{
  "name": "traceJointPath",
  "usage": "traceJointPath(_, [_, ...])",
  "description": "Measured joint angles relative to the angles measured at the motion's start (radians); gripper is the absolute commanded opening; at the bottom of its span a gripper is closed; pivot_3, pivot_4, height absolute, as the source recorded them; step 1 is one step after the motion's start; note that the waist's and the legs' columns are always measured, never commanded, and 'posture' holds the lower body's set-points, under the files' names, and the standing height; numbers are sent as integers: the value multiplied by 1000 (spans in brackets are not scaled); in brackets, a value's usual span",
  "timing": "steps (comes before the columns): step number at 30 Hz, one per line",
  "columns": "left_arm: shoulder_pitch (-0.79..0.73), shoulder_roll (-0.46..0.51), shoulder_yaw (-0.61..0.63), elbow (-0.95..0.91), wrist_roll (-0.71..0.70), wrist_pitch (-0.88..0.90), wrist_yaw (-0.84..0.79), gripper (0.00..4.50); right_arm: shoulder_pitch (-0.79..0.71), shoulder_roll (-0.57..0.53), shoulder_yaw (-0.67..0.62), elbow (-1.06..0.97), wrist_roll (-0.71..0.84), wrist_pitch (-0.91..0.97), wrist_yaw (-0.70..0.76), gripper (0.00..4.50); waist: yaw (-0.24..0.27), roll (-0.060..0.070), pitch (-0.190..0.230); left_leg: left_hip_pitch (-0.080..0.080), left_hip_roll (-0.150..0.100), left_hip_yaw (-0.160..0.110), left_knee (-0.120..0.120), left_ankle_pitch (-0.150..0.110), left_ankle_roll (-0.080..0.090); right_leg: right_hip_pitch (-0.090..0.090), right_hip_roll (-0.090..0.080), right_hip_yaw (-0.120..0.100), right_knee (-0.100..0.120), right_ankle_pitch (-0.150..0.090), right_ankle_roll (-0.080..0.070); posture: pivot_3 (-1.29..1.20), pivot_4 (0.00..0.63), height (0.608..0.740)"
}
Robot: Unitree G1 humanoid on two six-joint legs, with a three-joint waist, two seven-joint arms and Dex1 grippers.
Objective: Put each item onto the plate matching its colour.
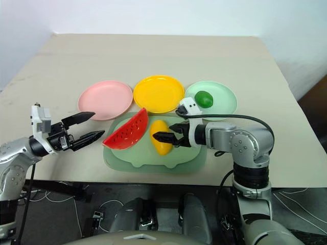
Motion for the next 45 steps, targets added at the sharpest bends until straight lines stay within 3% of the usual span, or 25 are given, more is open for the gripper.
traceJointPath(15, [30, 60, 16, -61, -47, 40, -35, 4500, -5, -63, 214, 26, -79, -97, 4, 4489, -1, 0, 0, 0, 0, 2, -3, 1, -1, -2, 0, 1, 0, 0, 0, 0, 150, 696])
traceJointPath(16, [25, 61, 16, -61, -47, 41, -35, 4500, -5, -66, 222, 29, -83, -111, 5, 4315, -1, 0, 0, 0, 0, 2, -4, 1, -2, -2, 0, 1, 0, 0, 0, 0, 150, 696])
traceJointPath(20, [9, 67, 15, -61, -47, 41, -36, 4500, -5, -67, 226, 29, -99, -152, 15, 3314, -1, 0, 0, 0, 0, 2, -6, 2, -3, -3, 0, 1, -1, 0, 0, 0, 150, 696])
traceJointPath(34, [3, 76, 9, -60, -47, 59, -61, 4500, -51, -195, 123, 19, -71, -207, 106, 3265, -1, 0, 0, 3, -1, 2, -11, 4, -7, -2, 0, 1, -2, 1, 2, 0, 150, 696])
traceJointPath(40, [1, 76, 10, -56, -45, 58, -60, 4500, -200, -215, 182, 224, -177, -387, 144, 3265, -2, 0, 0, 4, 0, 3, -11, 4, -7, -2, 2, 1, -2, 1, 2, 0, 150, 696])
traceJointPath(45, [0, 76, 13, -48, -37, 56, -57, 4500, -342, -159, 280, 513, -301, -580, 207, 3265, -3, 0, 0, 4, 0, 3, -11, 5, -7, -1, 3, 1, -1, 2, 3, 0, 150, 696])
